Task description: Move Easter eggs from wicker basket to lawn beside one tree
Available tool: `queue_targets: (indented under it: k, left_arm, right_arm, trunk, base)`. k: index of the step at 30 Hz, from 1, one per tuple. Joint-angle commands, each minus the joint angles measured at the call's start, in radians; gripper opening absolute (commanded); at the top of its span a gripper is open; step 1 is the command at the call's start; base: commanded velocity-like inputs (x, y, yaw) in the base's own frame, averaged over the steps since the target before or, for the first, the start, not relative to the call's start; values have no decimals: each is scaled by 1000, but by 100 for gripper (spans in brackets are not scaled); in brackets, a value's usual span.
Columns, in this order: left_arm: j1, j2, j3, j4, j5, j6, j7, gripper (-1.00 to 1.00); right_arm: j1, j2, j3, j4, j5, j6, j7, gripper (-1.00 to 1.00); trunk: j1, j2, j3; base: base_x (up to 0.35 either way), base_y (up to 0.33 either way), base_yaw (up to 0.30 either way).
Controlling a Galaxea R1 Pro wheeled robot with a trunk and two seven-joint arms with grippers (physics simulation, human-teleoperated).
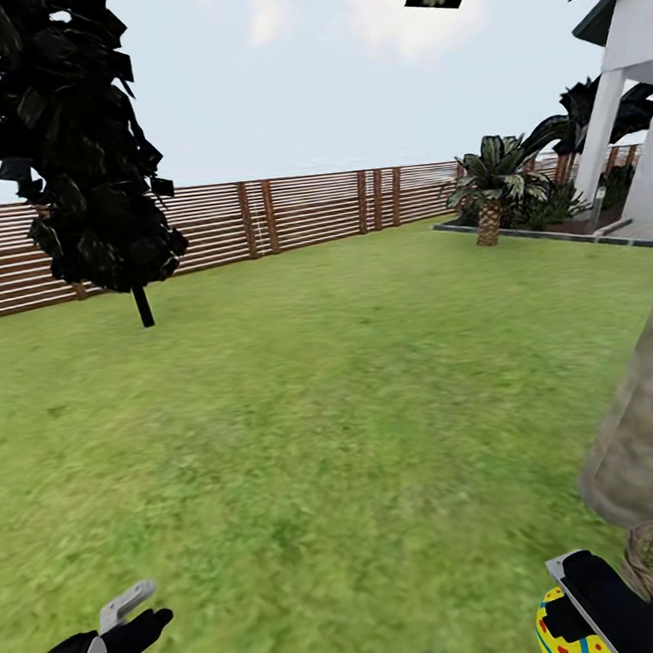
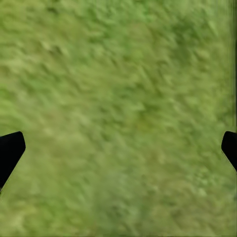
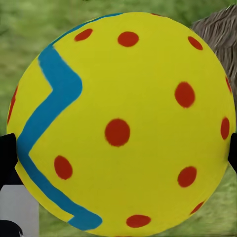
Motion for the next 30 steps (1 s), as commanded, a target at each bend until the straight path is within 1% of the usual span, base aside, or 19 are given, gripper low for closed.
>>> queue_targets:
  k: [1,11,27,30]
  left_arm:
    - [0,0,4,-1,1,6,-4,100]
    - [0,-1,4,-1,1,4,-3,100]
    - [0,0,2,-1,1,5,-3,100]
    - [0,0,2,-1,1,6,-3,100]
  right_arm:
    - [-1,-1,3,-1,11,5,9,-100]
    - [-1,0,4,0,12,5,9,-100]
    - [-1,-1,1,-1,12,4,8,-100]
    - [-1,-1,2,-1,12,4,8,-100]
  trunk:
    - [0,-1,-1]
    - [0,-1,-1]
    - [0,-1,-1]
    - [0,-1,-1]
  base:
    - [213,286,-295]
    - [273,228,-295]
    - [345,9,-253]
    - [300,174,-194]
